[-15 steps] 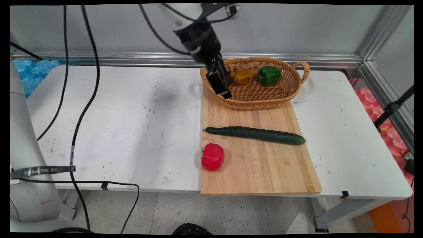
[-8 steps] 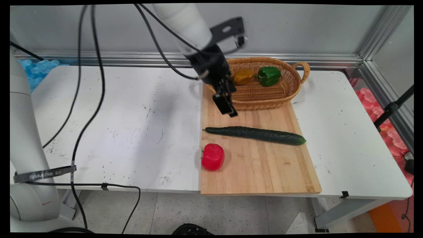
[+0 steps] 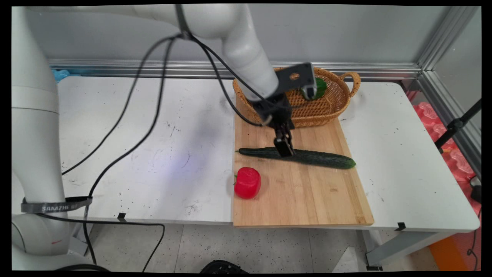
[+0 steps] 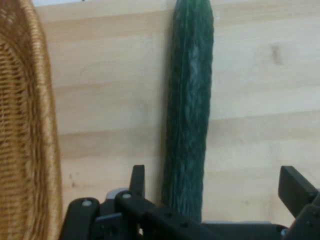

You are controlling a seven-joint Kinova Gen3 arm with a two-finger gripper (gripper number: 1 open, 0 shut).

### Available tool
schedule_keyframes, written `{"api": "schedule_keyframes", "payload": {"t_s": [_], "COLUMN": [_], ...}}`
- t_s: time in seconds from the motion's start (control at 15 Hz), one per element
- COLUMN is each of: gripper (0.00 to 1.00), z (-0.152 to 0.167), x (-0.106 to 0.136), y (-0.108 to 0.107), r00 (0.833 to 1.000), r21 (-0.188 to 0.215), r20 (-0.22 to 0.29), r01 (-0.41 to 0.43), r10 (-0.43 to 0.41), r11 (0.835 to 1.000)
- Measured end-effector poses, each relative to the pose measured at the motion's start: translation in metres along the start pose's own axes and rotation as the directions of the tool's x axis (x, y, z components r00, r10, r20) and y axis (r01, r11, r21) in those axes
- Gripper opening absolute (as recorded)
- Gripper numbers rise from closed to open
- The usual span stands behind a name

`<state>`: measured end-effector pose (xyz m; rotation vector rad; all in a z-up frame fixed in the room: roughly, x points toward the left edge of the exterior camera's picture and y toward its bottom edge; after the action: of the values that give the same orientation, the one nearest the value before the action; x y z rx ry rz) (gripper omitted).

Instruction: Pick up the cucumber from the cutting board

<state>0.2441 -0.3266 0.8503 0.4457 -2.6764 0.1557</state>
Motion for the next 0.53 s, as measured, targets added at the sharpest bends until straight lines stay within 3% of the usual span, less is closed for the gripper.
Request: {"api": "schedule_keyframes", "payload": {"t_s": [0.53], "gripper": [1.00], "z": [0.076], "x": [0.021], "y": [-0.003], "r00": [0.998], "r21": [-0.004], "r20": [0.052], "r01": [-0.018], "r10": [0.019], "r11": [1.000]}}
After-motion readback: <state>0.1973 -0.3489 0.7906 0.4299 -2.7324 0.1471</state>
